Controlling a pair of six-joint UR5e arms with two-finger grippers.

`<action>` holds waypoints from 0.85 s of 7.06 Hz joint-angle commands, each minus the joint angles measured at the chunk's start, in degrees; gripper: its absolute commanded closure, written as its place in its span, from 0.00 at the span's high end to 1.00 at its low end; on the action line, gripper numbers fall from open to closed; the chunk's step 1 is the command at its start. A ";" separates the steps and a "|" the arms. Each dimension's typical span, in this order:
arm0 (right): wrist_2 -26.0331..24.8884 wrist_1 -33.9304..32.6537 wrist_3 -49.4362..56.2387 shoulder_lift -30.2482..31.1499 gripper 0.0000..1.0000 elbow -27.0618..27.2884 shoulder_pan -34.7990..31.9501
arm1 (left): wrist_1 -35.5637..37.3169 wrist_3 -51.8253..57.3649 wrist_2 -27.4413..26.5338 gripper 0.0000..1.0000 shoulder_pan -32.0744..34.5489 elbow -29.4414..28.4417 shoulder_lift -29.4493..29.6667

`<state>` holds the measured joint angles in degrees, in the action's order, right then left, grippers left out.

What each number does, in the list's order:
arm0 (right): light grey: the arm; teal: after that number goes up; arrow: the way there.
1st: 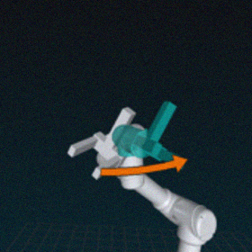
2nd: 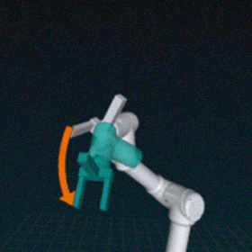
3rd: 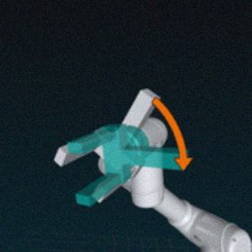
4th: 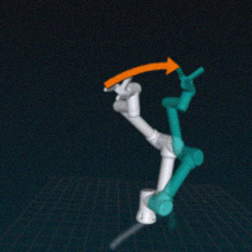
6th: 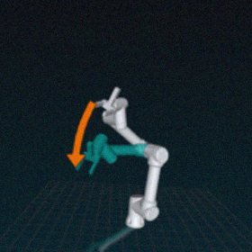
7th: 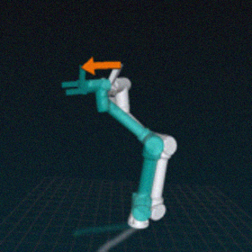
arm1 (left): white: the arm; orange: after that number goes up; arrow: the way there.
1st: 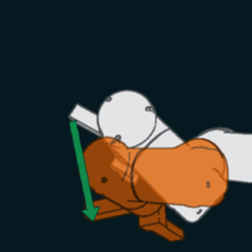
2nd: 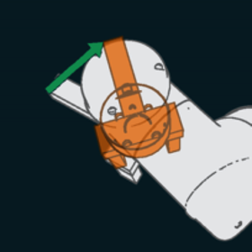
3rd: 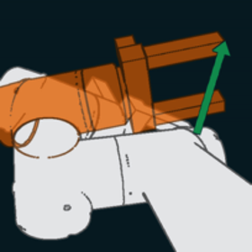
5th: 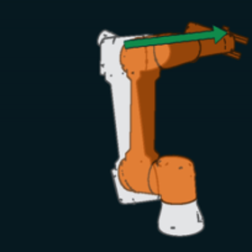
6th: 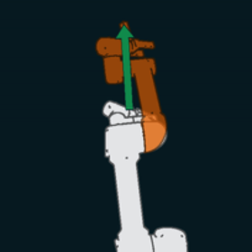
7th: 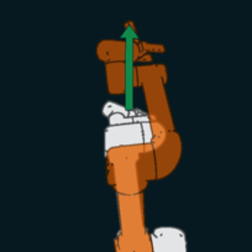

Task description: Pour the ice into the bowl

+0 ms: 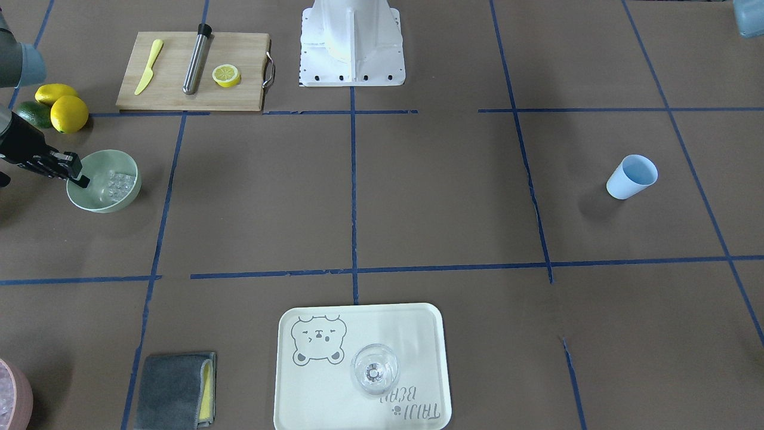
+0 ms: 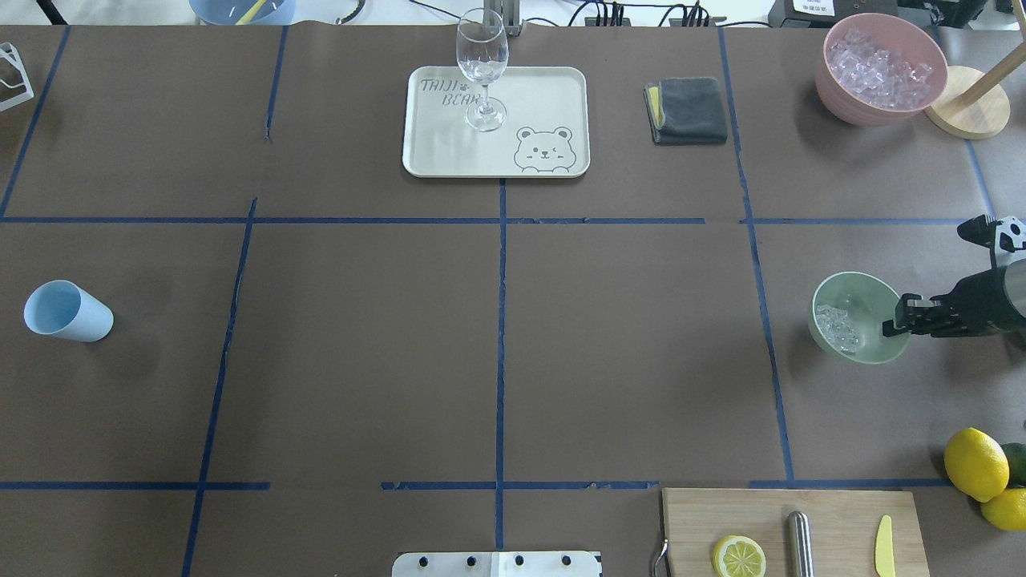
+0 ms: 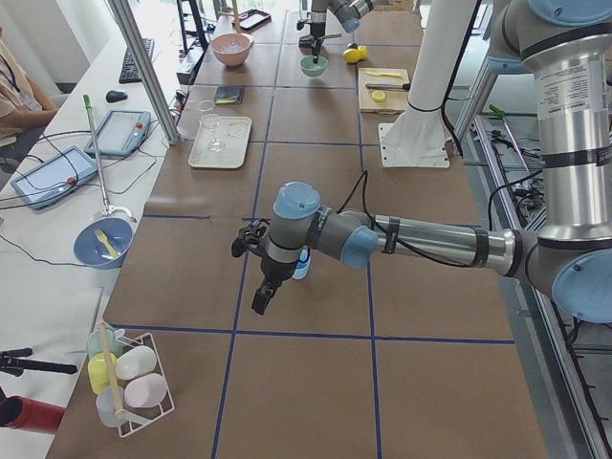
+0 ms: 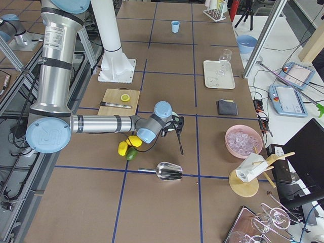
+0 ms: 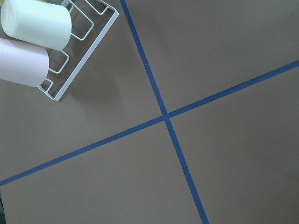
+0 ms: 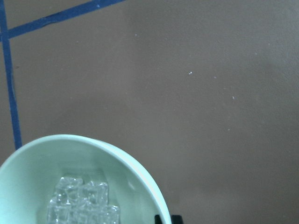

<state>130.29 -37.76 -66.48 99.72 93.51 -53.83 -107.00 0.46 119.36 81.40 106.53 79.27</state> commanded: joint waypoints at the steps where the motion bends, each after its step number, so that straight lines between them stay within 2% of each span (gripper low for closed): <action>1: 0.13 0.50 -0.14 0.03 0.00 -0.79 -0.05 | -0.05 -0.02 -0.01 1.00 -0.02 -0.01 0.00; 2: 0.22 0.41 -0.23 -0.06 0.42 -0.79 -0.14 | -0.05 -0.02 -0.01 1.00 -0.02 -0.09 0.00; 3: -0.30 0.41 0.03 -0.32 0.89 -0.79 -0.05 | -0.05 -0.02 -0.01 1.00 -0.02 -0.18 0.00; 4: -0.04 0.50 0.12 -0.06 1.00 -0.70 -0.14 | 0.03 -0.02 -0.01 1.00 -0.02 -0.27 0.00; 5: 0.05 0.58 0.39 -0.06 1.00 -0.09 -0.57 | -0.05 -0.02 -0.01 1.00 -0.02 -0.79 0.00; 6: 2.48 0.41 0.65 -0.14 1.00 0.70 -5.10 | 0.03 -0.28 0.08 1.00 -0.02 -0.97 0.00</action>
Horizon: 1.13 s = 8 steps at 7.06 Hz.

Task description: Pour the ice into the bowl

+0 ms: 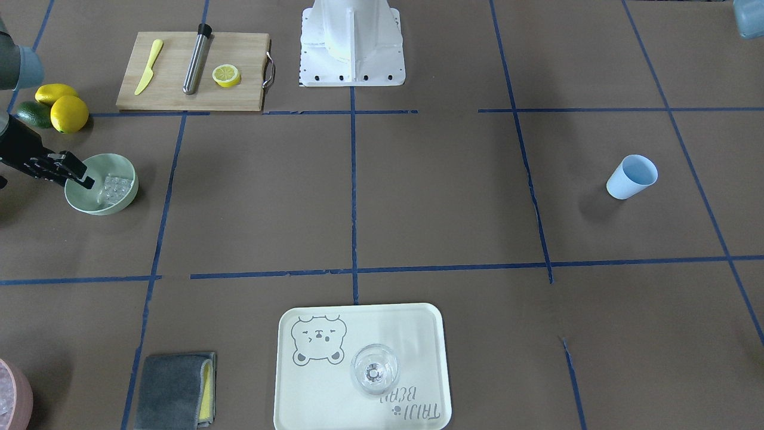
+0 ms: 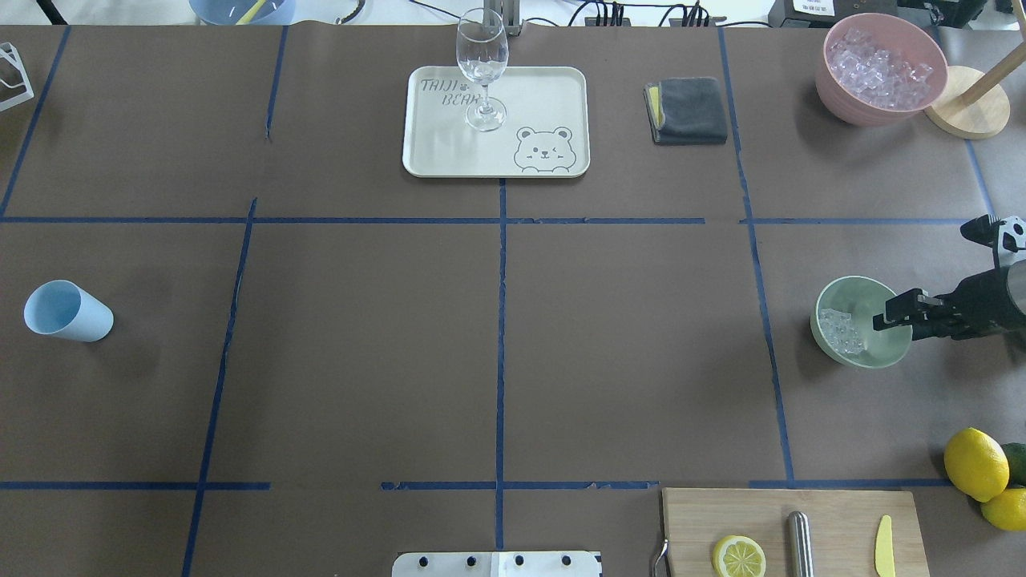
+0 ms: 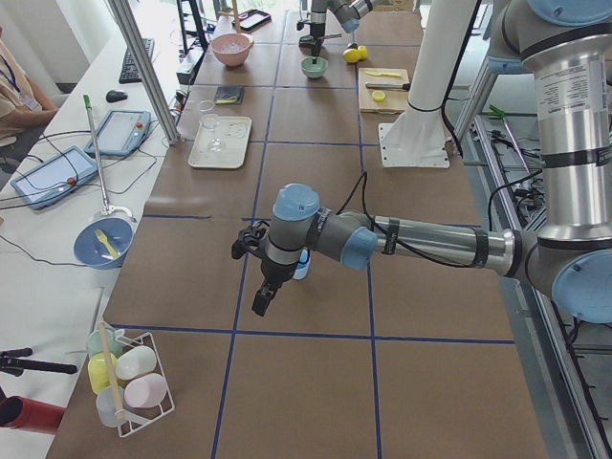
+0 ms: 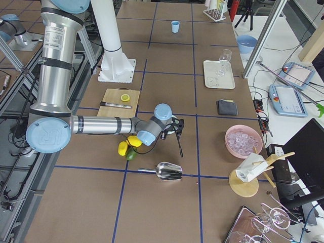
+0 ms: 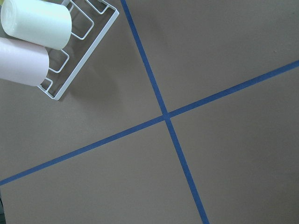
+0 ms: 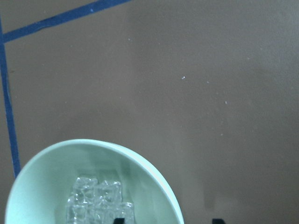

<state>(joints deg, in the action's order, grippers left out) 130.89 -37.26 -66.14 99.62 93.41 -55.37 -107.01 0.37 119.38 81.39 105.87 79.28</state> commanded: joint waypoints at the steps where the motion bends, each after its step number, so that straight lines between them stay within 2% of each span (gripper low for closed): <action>1: 7.48 -0.27 0.48 -0.30 1.00 0.89 -10.82 | -0.04 -0.98 0.07 1.00 0.00 -0.22 0.09; 2: 10.49 -0.53 3.87 -0.04 1.00 0.72 -14.55 | -0.04 -1.07 0.07 1.00 0.00 0.04 0.09; 3: 10.78 -1.14 9.74 1.18 1.00 0.20 -16.76 | -0.04 -0.99 0.24 1.00 0.00 -0.05 0.09; 4: 9.31 -5.85 21.20 2.23 1.00 -0.50 -18.18 | 0.05 -0.55 3.81 1.00 0.00 -1.00 -0.09; 5: 6.60 -15.73 38.28 2.16 1.00 -0.34 -21.41 | 0.05 -0.46 11.42 1.00 0.09 -2.93 -0.18; 6: 3.18 -27.31 54.81 1.46 1.00 0.01 -25.88 | 0.05 -0.46 13.93 1.00 0.70 -4.08 -0.26; 8: 1.65 -47.28 74.14 -4.66 1.00 0.28 -32.31 | 3.63 3.47 15.09 1.00 5.17 -4.00 0.00</action>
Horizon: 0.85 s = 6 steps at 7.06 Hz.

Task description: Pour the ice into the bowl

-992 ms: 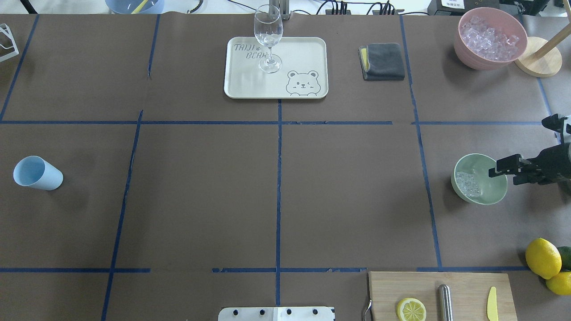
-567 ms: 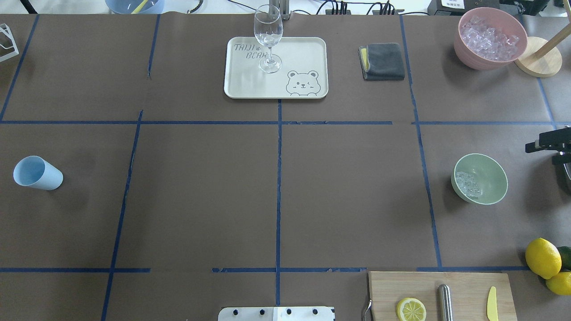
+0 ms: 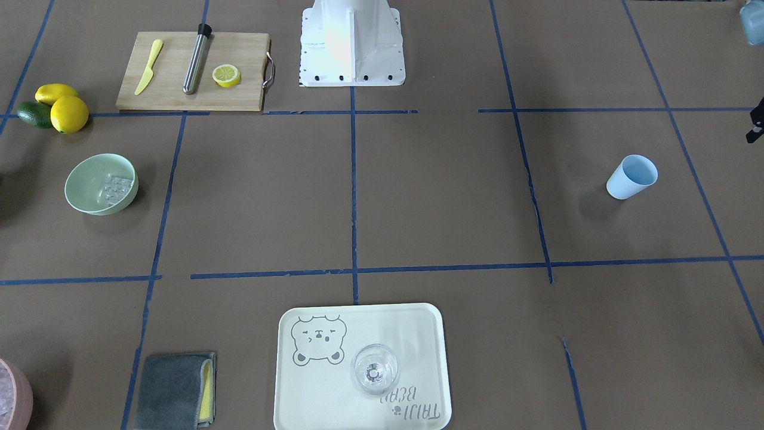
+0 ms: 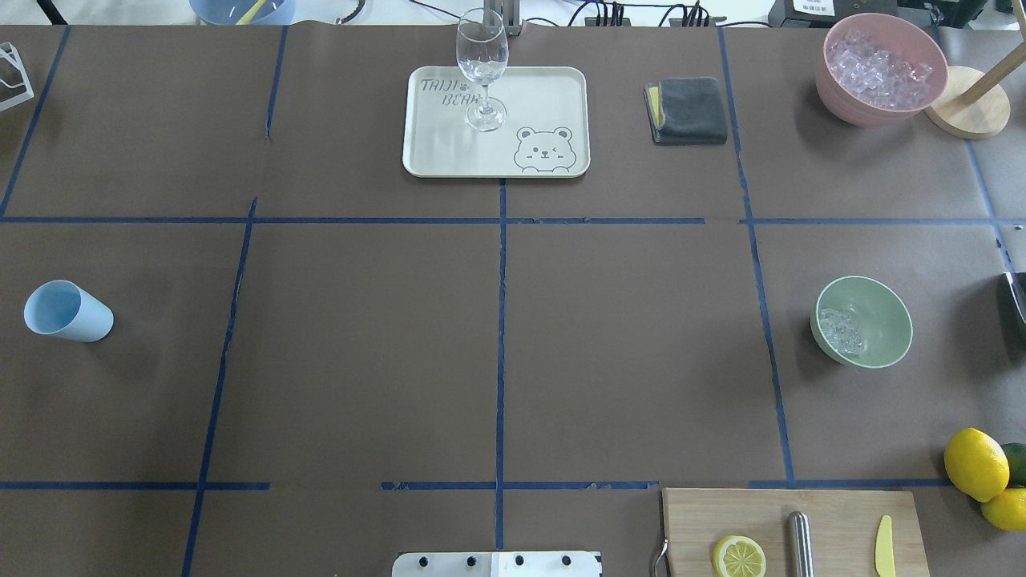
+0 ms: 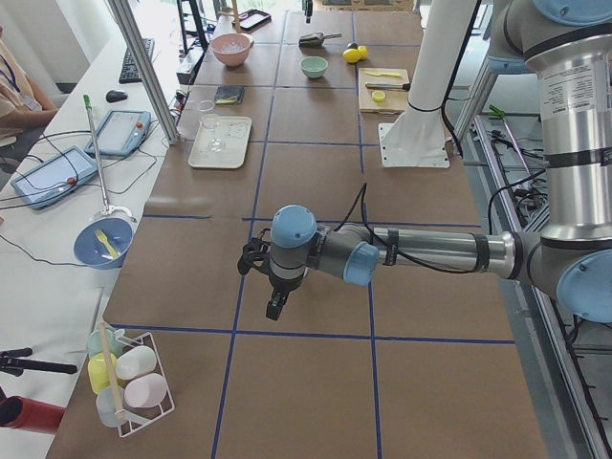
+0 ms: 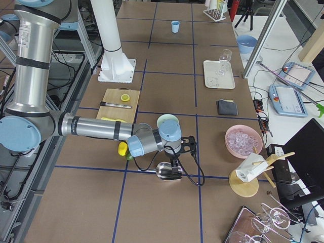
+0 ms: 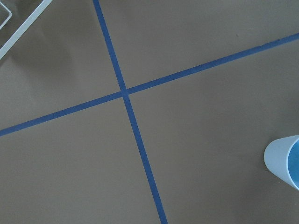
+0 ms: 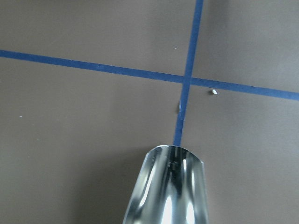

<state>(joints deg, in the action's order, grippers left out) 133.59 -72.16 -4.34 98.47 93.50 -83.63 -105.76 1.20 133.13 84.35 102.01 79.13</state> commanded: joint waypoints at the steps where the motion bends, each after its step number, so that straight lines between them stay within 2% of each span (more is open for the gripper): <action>1: -0.27 -18.40 14.16 -5.73 1.00 1.76 -5.39 | 6.66 6.15 1.34 1.00 4.58 -0.06 1.01; 2: -0.35 -24.72 13.66 -6.36 1.00 5.87 -5.23 | 12.01 8.80 1.25 1.00 6.17 0.29 1.63; 3: 0.00 -25.57 13.05 -6.28 1.00 5.39 -5.23 | 17.20 8.82 1.25 1.00 7.40 0.99 3.47; 5: 4.47 -25.32 11.73 -5.75 1.00 5.55 -5.14 | 18.83 8.74 1.34 1.00 10.13 2.48 2.87; 6: 4.22 -25.31 11.29 -5.83 1.00 5.47 -3.92 | 18.83 8.04 0.47 1.00 10.05 2.84 3.04</action>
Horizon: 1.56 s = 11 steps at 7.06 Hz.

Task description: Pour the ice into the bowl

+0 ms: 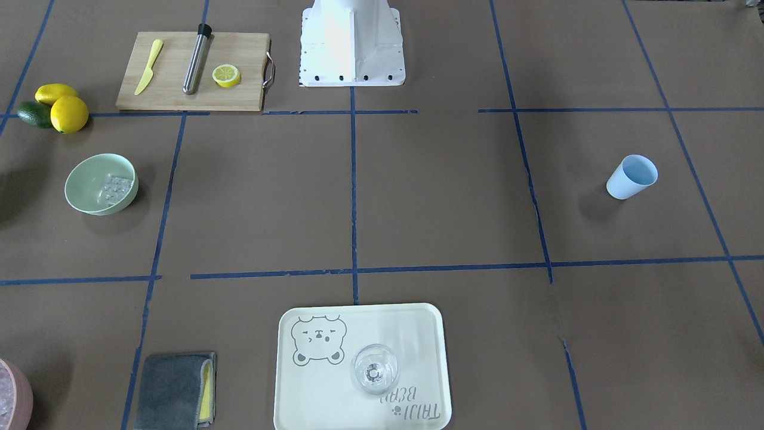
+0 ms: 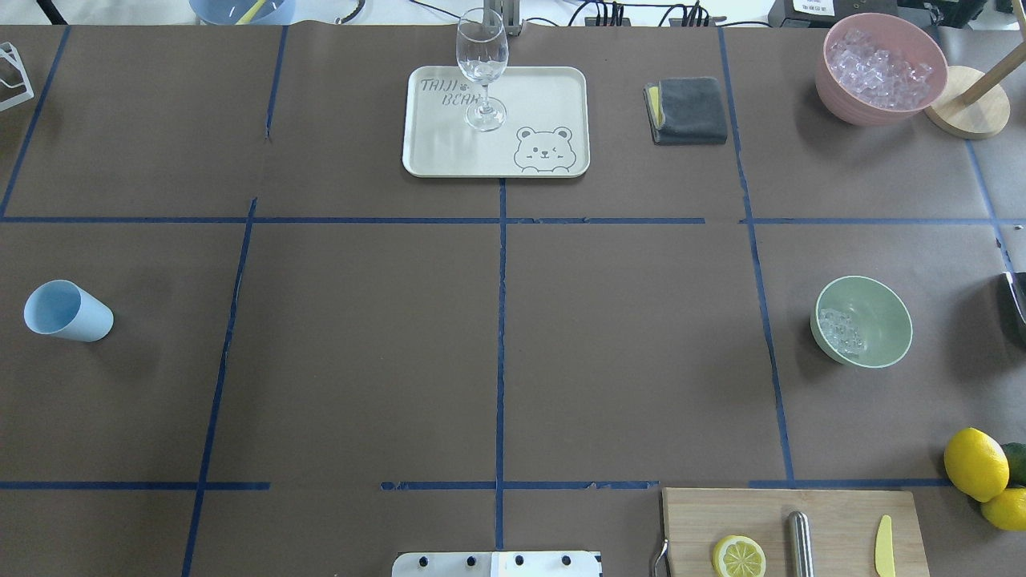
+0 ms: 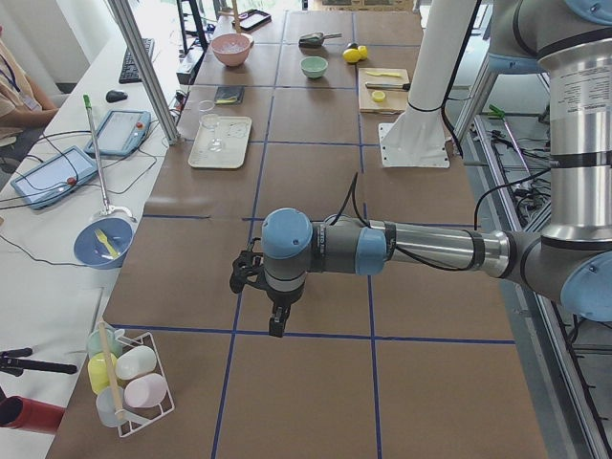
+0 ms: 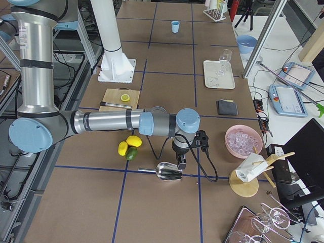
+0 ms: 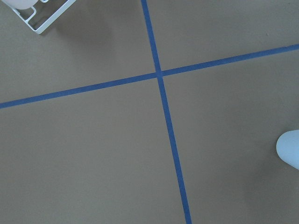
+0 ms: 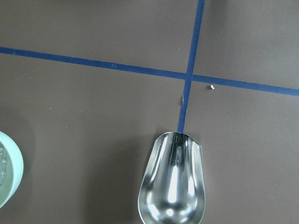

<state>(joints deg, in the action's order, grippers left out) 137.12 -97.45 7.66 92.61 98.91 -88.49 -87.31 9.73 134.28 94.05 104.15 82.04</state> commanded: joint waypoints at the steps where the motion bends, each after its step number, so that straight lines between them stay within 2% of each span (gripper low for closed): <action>1: 0.43 0.07 -1.76 -0.58 1.00 -0.30 1.82 | 0.73 -1.46 0.19 1.00 0.26 1.31 -0.12; 3: 0.42 4.00 -5.37 0.28 1.00 -0.38 2.54 | 0.21 -3.40 1.16 1.00 0.09 0.70 -0.12; 4: -0.01 4.55 -6.51 0.03 1.00 -0.48 2.54 | -0.49 -2.97 1.68 1.00 0.00 -3.13 -0.12; 5: -0.71 4.81 -6.52 -0.14 1.00 -0.04 2.45 | -2.49 -2.96 1.52 1.00 -0.09 -4.38 -0.12; 6: -3.15 5.42 -6.52 0.20 1.00 1.09 2.54 | -2.17 -3.05 1.69 1.00 -0.18 -3.96 -0.30; 7: -3.18 5.17 -6.43 0.21 1.00 0.41 2.62 | -2.51 -2.88 1.95 1.00 -0.18 -1.26 -2.91; 11: -0.46 5.17 -6.26 2.67 1.00 0.49 2.62 | -5.68 -2.88 0.90 1.00 -0.18 -4.31 -2.41</action>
<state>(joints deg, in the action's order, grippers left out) 136.12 -92.40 1.40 94.93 99.59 -85.87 -92.39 6.82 135.37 93.87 100.77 79.56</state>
